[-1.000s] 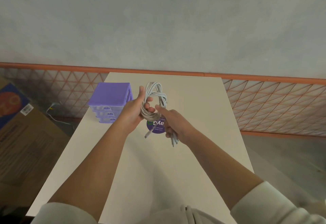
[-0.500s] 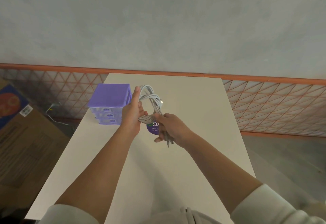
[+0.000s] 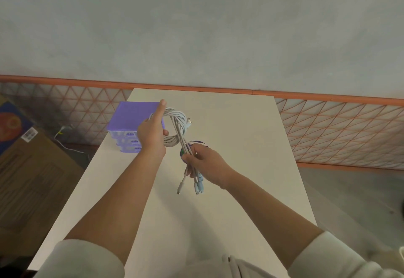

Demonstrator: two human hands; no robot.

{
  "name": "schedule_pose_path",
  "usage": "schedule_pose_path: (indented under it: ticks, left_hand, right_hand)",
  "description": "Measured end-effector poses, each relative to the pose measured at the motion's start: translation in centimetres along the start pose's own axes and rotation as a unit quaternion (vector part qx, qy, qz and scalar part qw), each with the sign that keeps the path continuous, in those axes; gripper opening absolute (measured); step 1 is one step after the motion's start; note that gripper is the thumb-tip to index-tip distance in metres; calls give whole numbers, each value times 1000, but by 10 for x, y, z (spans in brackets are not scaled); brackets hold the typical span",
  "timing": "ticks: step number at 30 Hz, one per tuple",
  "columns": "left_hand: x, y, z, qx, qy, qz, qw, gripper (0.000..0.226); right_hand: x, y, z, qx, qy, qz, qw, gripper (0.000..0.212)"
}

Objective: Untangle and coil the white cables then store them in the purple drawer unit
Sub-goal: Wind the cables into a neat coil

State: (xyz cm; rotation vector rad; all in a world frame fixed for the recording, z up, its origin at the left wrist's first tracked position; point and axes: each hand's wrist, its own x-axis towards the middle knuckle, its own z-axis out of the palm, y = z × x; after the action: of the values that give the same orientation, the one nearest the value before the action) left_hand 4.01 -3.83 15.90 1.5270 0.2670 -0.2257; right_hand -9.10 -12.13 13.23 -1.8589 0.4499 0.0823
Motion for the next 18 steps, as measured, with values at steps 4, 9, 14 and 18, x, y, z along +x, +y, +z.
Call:
schedule_pose_path:
  ticks: [4, 9, 14, 18]
  left_hand:
    - [-4, -6, 1, -7, -13, -29, 999, 60]
    - [-9, -7, 7, -20, -10, -32, 999, 57]
    - [-14, -9, 12, -5, 3, -3, 1000, 53]
    - [-16, -8, 11, 9, 18, 14, 1000, 54]
  right_hand:
    - [9, 3, -5, -69, 27, 19, 997, 22]
    - [10, -9, 0, 235, 26, 42, 971, 31]
    - [9, -21, 4, 192, 58, 59, 978, 26]
    - [6, -25, 2, 197, 53, 27, 979, 21]
